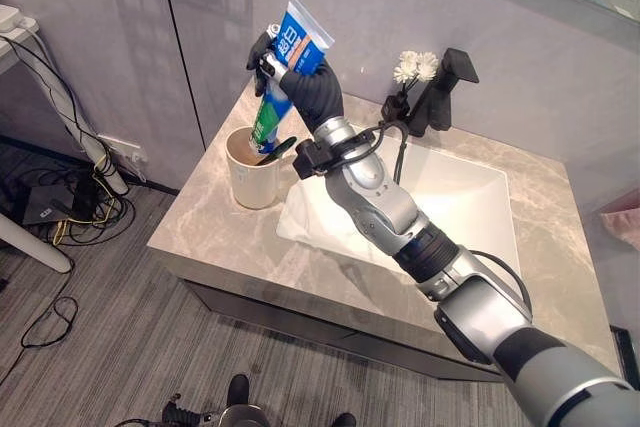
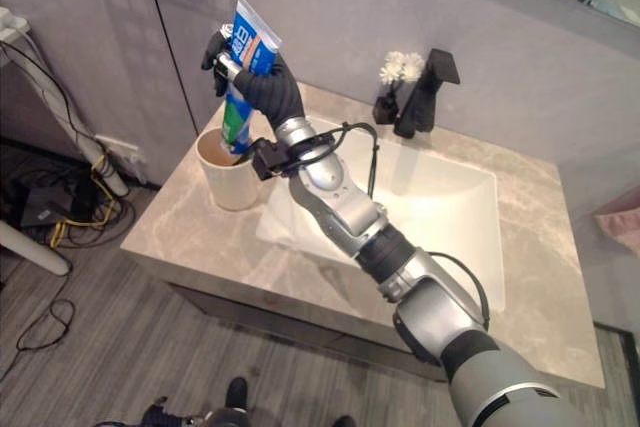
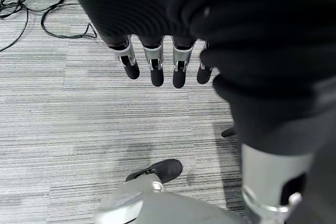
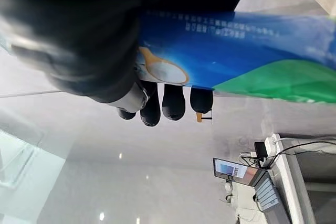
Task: Put brush and paste in cup on sink, flatten towel.
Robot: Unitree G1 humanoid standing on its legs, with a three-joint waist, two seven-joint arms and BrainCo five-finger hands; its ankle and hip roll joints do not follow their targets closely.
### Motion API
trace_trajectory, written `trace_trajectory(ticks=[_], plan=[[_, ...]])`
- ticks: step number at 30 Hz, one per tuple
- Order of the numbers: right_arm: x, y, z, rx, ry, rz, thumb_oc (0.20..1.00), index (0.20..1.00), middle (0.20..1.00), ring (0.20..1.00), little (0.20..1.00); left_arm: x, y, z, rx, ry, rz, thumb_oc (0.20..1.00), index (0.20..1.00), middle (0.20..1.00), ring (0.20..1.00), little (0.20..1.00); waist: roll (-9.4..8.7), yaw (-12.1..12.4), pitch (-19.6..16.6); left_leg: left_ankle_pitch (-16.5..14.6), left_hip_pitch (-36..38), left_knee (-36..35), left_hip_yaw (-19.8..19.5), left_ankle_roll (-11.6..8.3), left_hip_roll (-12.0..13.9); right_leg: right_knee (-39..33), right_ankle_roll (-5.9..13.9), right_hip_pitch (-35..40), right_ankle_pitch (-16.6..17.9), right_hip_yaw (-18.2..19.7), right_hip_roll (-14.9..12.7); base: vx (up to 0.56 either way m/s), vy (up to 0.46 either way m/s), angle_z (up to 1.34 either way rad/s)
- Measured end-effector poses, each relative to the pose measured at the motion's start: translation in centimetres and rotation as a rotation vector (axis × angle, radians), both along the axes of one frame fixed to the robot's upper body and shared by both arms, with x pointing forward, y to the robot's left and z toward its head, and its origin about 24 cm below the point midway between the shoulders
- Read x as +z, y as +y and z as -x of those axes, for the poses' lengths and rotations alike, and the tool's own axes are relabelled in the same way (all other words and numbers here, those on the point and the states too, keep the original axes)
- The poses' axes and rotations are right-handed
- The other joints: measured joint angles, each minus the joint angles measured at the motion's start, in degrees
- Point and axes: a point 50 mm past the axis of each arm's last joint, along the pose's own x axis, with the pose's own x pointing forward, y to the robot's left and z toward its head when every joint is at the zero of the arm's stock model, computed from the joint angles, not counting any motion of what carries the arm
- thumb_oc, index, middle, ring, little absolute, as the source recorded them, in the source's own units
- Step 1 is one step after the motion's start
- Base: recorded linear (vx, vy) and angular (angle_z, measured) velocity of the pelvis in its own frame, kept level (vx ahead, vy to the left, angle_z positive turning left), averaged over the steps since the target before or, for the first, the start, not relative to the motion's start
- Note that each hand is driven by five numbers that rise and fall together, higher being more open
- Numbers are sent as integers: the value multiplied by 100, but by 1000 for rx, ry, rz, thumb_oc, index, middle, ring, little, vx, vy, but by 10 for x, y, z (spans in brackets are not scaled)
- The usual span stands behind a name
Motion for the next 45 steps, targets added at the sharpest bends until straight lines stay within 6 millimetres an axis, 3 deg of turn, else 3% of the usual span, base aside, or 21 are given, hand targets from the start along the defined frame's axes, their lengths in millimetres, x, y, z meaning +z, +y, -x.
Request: trace_trajectory(ticks=[5, 6, 8, 9, 23, 29, 32, 36, 38, 40, 42, 43, 44, 45], plan=[[-2, 3, 2, 10, -2, 14, 200, 200, 200, 200, 200, 0, 0, 1, 1, 1, 0, 1000, 1000, 1000, 1000, 1000, -73, 7, -3, 0, -1, 0, -1, 0, 10, 0, 0, -1, 0, 0, 10, 0, 0, 0], [-2, 3, 2, 12, -3, 15, 263, 263, 263, 263, 263, 0, 1, 0, 1, 0, -3, 1000, 1000, 1000, 1000, 1000, -104, 7, -18, 0, -4, 0, 2, 0, 10, 0, 0, -5, 0, 2, 10, 0, 0, 0], [-2, 3, 2, 15, -4, 16, 815, 815, 815, 815, 815, 1, 1, -1, 0, -3, -4, 1000, 1000, 1000, 1000, 1000, -126, 7, -30, 0, -14, 0, 7, 0, 10, 0, 0, -23, 0, 8, 10, 0, 0, 0], [-2, 4, 2, 17, -5, 17, 1000, 1000, 1000, 1000, 1000, 1, 1, -2, 0, -4, -5, 1000, 1000, 1000, 1000, 1000, -135, 7, -37, 0, -21, 0, 10, 0, 11, 0, 0, -35, 0, 14, 11, 4, -10, -4], [5, 10, 11, 63, -33, -3, 1000, 1000, 1000, 1000, 1000, 4, 10, -4, 3, -4, -35, 1000, 1000, 1000, 1000, 1000, -356, -1, -124, -4, -72, 110, 44, -25, 104, -1, -28, -84, 20, 118, 92, -6, -5, -3], [24, 8, 20, 49, -102, -52, 1000, 1000, 1000, 1000, 1000, 4, 11, -4, 4, 5, -37, 1000, 1000, 1000, 1000, 1000, -329, 13, -109, 2, -6, 108, 92, -31, 110, -1, -41, -57, 29, 167, 94, -23, -3, -4], [48, -3, 29, 14, -200, -115, 1000, 1000, 1000, 1000, 1000, 4, 8, -7, -10, 0, -37, 1000, 1000, 1000, 1000, 1000, -252, 0, -106, 3, 51, 108, 175, -30, 112, -2, -64, -58, 48, 255, 88, -17, -7, -14], [84, -38, 41, -123, -441, -112, 1000, 1000, 1000, 1000, 1000, 4, 0, -12, -82, -19, -30, 1000, 1000, 1000, 1000, 1000, 33, -147, -140, -3, 231, 80, 223, -22, 97, -2, -63, 87, 60, 296, 74, -7, 3, -4], [112, -84, 56, -356, -772, 113, 1000, 1000, 1000, 1000, 1000, 8, -4, -24, -116, -80, -15, 1000, 1000, 1000, 1000, 1000, 149, -171, -168, -10, 228, 71, 206, -10, 78, -2, -42, 107, 55, 286, 62, 19, 7, 1], [133, -119, 66, -581, -966, 220, 1000, 1000, 1000, 1000, 1000, 10, -8, -24, -159, -96, 2, 1000, 1000, 1000, 1000, 1000, 249, -377, -231, -14, 332, 42, 318, -4, 82, -1, -37, 130, 70, 392, 63, 12, 12, -18], [143, -169, 76, -857, -1093, 339, 1000, 1000, 1000, 1000, 1000, 18, -21, -36, -272, -171, 50, 1000, 1000, 1000, 1000, 1000, 344, -529, -396, -14, 410, 10, 355, 2, 66, -2, -30, 146, 82, 437, 50, -3, 23, -13], [138, -224, 82, -1100, -1041, 327, 1000, 1000, 1000, 1000, 1000, 32, -37, -48, -421, -263, 113, 1000, 1000, 1000, 1000, 1000, 442, -763, -503, -21, 447, 4, 353, 12, 60, 1, -28, 195, 81, 456, 47, -24, 40, -15], [122, -259, 76, -1262, -957, 408, 1000, 1000, 1000, 1000, 1000, 38, -50, -63, -489, -296, 163, 1000, 1000, 1000, 1000, 1000, 635, -1042, -592, -40, 500, -2, 383, 26, 54, -2, -4, 207, 68, 509, 47, 0, 52, -9], [112, -274, 75, -1320, -921, 521, 1000, 1000, 1000, 1000, 1000, 44, -51, -68, -542, -309, 167, 1000, 1000, 1000, 1000, 1000, 703, -1119, -609, -40, 505, -8, 384, 26, 55, 0, -3, 210, 68, 518, 48, -18, 44, -15]])
